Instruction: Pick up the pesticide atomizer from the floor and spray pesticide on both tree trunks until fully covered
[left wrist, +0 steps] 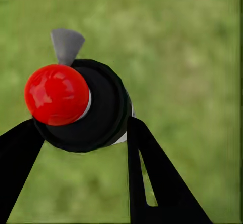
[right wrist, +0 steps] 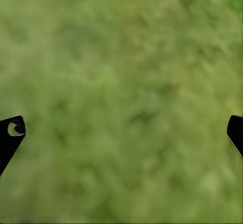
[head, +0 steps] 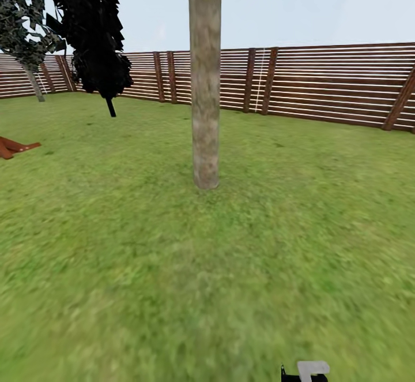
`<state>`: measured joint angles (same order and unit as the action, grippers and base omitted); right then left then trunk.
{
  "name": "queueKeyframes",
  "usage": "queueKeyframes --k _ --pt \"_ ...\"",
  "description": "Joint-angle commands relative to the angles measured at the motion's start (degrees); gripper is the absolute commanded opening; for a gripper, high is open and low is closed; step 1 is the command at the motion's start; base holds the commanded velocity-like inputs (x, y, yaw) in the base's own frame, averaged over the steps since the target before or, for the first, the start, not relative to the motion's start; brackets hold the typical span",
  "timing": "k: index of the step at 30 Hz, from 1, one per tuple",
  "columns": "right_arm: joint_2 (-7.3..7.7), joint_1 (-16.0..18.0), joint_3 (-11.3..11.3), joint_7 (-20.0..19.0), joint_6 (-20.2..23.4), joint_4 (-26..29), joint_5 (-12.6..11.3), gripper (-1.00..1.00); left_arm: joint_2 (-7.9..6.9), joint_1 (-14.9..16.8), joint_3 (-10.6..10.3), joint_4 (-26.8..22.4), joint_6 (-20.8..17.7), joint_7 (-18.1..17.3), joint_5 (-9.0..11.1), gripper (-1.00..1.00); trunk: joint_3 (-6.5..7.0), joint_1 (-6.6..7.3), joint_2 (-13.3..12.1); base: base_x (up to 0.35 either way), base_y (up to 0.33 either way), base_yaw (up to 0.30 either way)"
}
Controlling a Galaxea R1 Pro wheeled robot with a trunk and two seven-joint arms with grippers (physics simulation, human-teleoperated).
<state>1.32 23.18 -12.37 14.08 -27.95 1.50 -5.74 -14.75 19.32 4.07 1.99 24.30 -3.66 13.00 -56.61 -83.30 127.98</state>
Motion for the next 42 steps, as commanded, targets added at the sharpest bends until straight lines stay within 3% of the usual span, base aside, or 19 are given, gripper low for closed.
queueKeyframes --k 1,42 --pt "0.0 0.0 -0.5 0.1 -0.2 0.0 -0.6 1.0 -0.02 0.1 0.4 0.2 0.3 -0.4 0.2 -1.0 -0.05 -0.03 0.0 0.339 0.0 0.0" --pt "0.0 0.0 -0.5 0.1 -0.2 0.0 -0.6 1.0 0.01 0.1 0.3 0.2 0.3 -0.4 0.2 -1.0 -0.05 -0.03 0.0 0.315 0.0 0.0"
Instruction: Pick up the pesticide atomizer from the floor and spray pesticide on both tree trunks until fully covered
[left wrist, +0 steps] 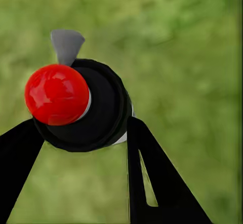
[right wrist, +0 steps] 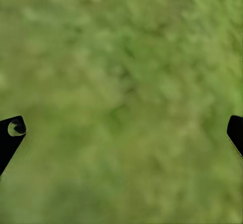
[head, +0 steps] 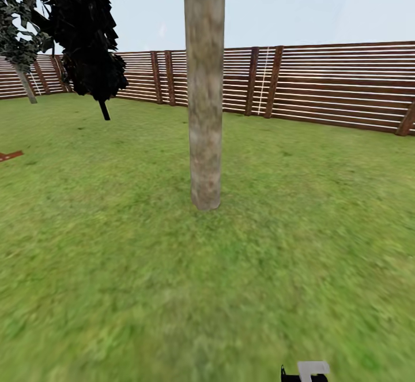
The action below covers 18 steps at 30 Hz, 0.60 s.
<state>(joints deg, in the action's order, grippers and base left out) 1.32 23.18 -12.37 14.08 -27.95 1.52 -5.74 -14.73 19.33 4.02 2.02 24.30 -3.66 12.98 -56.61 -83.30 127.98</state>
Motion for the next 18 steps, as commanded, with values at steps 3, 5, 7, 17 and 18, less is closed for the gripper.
queueKeyframes --k 3,5,7,17,18 --pt "0.0 0.0 -0.5 0.1 -0.2 0.0 -0.6 1.0 -0.04 0.1 0.4 0.2 0.4 -0.4 0.2 -1.0 -0.05 -0.03 0.0 0.332 0.0 0.0" --pt "0.0 0.0 -0.5 0.1 -0.2 0.0 -0.6 1.0 -0.04 0.1 0.4 0.3 0.4 -0.4 0.2 -1.0 -0.05 -0.03 0.0 0.332 0.0 0.0" --pt "0.0 0.0 -0.5 0.1 -0.2 0.0 -0.6 1.0 -0.04 0.1 0.4 0.3 0.4 -0.4 0.1 -1.0 -0.05 -0.03 0.0 0.332 0.0 0.0" --pt "-0.44 0.0 -0.6 0.0 -0.2 0.3 -0.8 1.0 0.03 0.0 0.4 0.3 0.4 -0.5 0.1 -1.0 -0.05 -0.03 0.0 0.332 0.0 0.0" --pt "-0.48 0.0 -0.6 0.0 -0.3 0.2 -0.8 1.0 0.04 0.0 0.4 0.3 0.4 -0.5 0.1 -1.0 -0.05 -0.03 0.0 0.332 0.0 0.0"
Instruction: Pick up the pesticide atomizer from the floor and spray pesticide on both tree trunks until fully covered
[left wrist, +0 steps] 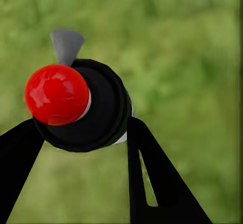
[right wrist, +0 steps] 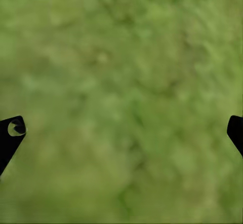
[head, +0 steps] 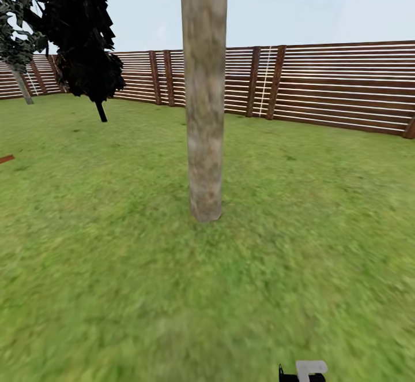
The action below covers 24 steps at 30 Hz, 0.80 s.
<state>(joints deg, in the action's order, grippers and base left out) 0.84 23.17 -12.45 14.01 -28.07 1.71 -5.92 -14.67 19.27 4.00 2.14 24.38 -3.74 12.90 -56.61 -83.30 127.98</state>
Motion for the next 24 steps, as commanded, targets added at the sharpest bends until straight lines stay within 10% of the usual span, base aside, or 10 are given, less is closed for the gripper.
queueKeyframes --k 1,24 --pt "-0.03 0.0 -0.5 0.1 -0.2 -0.1 -0.6 1.0 -0.01 0.1 0.4 0.2 0.3 -0.4 0.2 -1.0 -0.05 -0.03 0.0 0.332 0.0 0.0" --pt "0.44 0.0 -0.6 0.0 -0.2 0.0 -0.3 1.0 -0.01 0.1 0.4 0.1 0.3 -0.4 0.2 -1.0 -0.04 -0.03 0.0 0.3 -0.113 -0.001"
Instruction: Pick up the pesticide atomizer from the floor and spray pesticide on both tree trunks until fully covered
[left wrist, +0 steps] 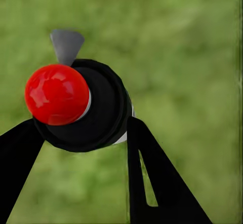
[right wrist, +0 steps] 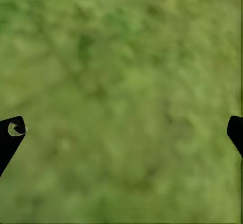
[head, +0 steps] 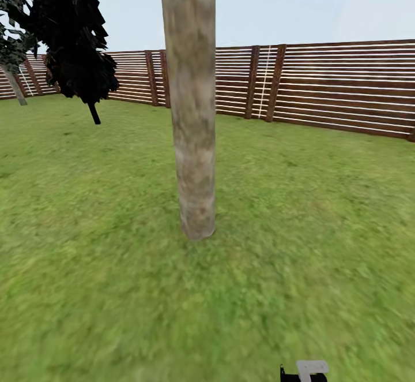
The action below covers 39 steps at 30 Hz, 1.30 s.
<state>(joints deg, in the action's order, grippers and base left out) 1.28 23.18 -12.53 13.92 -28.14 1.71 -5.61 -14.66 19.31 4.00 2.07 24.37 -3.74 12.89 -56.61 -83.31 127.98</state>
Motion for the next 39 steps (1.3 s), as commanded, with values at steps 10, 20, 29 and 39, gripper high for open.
queueKeyframes --k 10,20,29,39 --pt "-0.02 0.0 -0.4 0.3 -0.2 0.1 -0.9 1.0 0.04 0.1 0.4 0.1 0.3 -0.4 0.4 -1.0 0.25 -0.02 0.0 0.252 -0.115 -0.186" --pt "4.17 0.1 -1.7 -1.9 1.2 13.2 1.4 1.0 -0.19 1.5 -7.5 -8.9 -1.1 -4.1 -10.5 -1.0 0.26 -0.02 0.0 0.012 -0.003 -0.007" --pt "4.15 8.4 -9.3 -48.9 14.0 28.7 36.2 1.0 0.03 18.4 -14.5 -17.6 -12.0 -60.0 -46.1 -1.0 0.26 -0.02 0.0 0.0 0.0 0.0" --pt "2.27 10.4 -9.7 -56.9 23.9 39.3 36.7 1.0 0.66 22.2 -14.8 -17.9 -16.9 -64.9 -47.5 -1.0 0.26 -0.02 0.0 0.0 0.0 0.0"
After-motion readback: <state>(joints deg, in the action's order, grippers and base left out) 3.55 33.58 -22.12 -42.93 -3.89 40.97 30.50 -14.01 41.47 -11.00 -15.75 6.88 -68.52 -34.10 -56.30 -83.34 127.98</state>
